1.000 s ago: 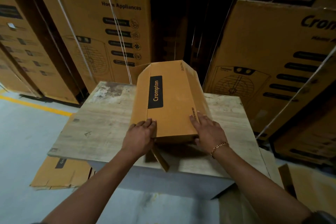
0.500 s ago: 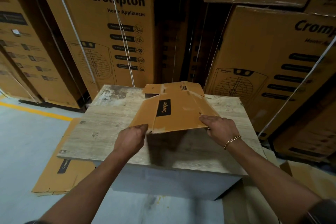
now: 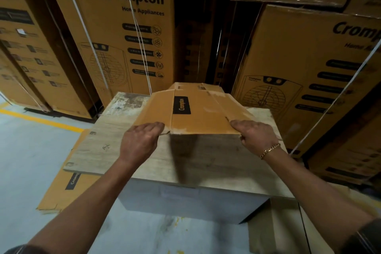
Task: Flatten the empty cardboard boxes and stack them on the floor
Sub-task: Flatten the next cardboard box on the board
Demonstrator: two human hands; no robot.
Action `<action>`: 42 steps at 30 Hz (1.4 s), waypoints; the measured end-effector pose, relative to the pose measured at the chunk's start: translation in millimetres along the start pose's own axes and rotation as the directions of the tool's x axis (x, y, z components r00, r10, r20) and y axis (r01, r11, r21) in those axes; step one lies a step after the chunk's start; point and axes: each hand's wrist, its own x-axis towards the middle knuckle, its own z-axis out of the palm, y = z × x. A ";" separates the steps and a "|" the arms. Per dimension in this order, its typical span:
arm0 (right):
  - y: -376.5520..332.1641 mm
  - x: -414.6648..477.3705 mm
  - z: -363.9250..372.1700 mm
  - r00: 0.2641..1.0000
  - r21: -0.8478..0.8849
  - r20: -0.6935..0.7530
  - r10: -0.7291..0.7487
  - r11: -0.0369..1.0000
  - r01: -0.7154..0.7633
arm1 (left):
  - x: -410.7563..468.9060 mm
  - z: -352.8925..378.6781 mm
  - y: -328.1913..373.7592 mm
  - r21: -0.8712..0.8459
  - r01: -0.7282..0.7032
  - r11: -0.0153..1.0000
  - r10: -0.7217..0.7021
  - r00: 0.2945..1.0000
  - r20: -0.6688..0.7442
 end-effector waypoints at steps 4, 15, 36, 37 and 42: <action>0.7 -49.9 50.8 0.993 0.103 0.101 -0.057 0.994 0.047 | -67.1 34.5 3.7 -0.005 -0.021 1.000 0.022 0.991 0.132; -29.7 -150.0 181.4 0.790 0.206 0.591 -0.160 0.978 0.044 | -207.6 97.7 49.3 0.074 0.106 0.992 -0.124 0.609 0.783; -0.4 -100.8 262.3 0.385 0.429 0.794 0.471 0.015 -0.903 | -174.1 167.5 33.8 -0.033 0.973 -0.228 -0.720 -0.145 0.679; -5.2 -97.3 249.2 0.391 0.426 0.772 0.500 0.049 -0.903 | -172.6 162.9 40.4 -0.065 0.977 -0.203 -0.756 -0.114 0.644; -26.8 -104.0 203.1 0.485 0.482 0.623 0.613 0.187 -0.856 | -163.7 133.4 58.4 -0.080 0.988 -0.132 -0.863 -0.075 0.500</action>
